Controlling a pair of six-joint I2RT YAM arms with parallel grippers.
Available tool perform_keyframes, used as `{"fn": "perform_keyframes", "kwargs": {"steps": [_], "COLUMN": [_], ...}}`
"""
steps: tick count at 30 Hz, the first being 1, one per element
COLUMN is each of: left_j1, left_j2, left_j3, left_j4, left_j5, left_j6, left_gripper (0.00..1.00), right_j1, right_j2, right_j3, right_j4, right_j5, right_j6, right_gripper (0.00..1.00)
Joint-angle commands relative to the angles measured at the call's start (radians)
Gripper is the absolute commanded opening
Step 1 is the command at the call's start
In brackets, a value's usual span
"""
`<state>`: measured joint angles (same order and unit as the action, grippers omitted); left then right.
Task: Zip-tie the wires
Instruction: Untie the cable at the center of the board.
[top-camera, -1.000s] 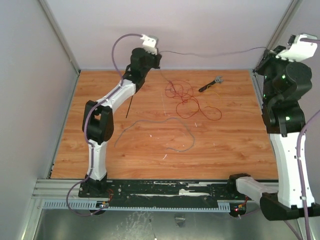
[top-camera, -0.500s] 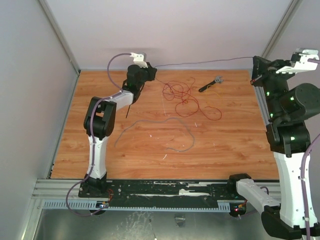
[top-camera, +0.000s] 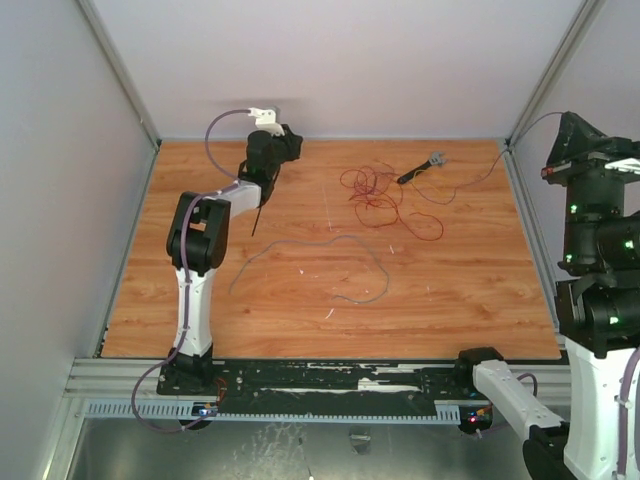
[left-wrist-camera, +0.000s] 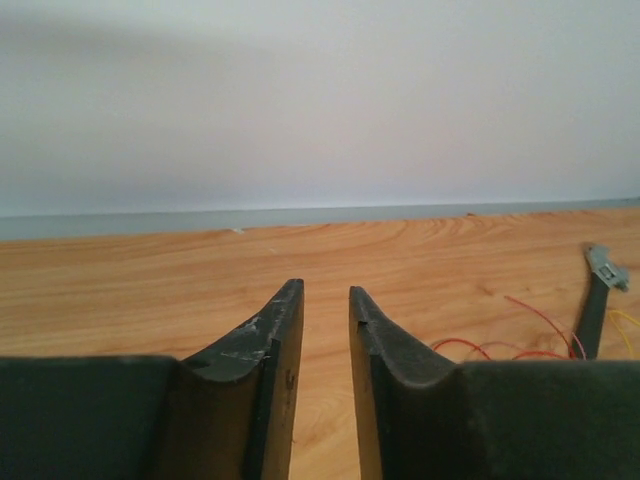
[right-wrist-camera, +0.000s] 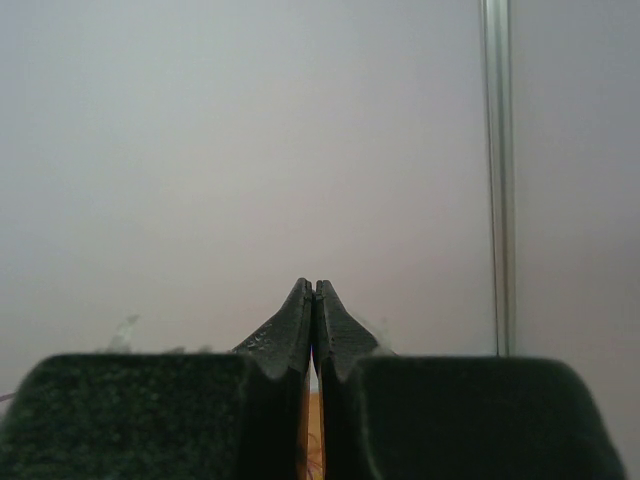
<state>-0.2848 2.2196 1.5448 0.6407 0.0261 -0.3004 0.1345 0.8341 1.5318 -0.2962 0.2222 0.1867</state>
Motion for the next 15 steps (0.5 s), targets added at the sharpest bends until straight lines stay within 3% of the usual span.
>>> {"fn": "perform_keyframes", "kwargs": {"steps": [1,5,8,11,15], "left_j1": [-0.001,-0.003,-0.025,-0.07,-0.155], "left_j2": [-0.058,-0.09,-0.078,-0.041,0.048], "left_j3": [-0.026,-0.087,-0.065,0.017,0.192], "left_j4": [0.064,0.142,0.148,0.064,-0.14], "left_j5": [0.096,0.372,0.568,0.637,0.622], "left_j6": [-0.013,-0.039,-0.035,0.03,0.186], "left_gripper": [0.34,0.55,0.58,0.6,0.6], "right_j1": [-0.007,-0.007,-0.007,-0.007,-0.007], "right_j2": [0.048,0.087,0.09,0.075,0.076], "right_j3": [-0.006,-0.011,-0.017,-0.026,-0.023], "right_j4": [-0.012,-0.015,-0.022,-0.012,-0.018], "right_j5": [-0.072,-0.106,-0.077,-0.073,-0.091], "right_j6": [0.007,0.011,0.023,0.029,0.033], "right_gripper": [0.0,0.0,0.0,0.0,0.0]}}
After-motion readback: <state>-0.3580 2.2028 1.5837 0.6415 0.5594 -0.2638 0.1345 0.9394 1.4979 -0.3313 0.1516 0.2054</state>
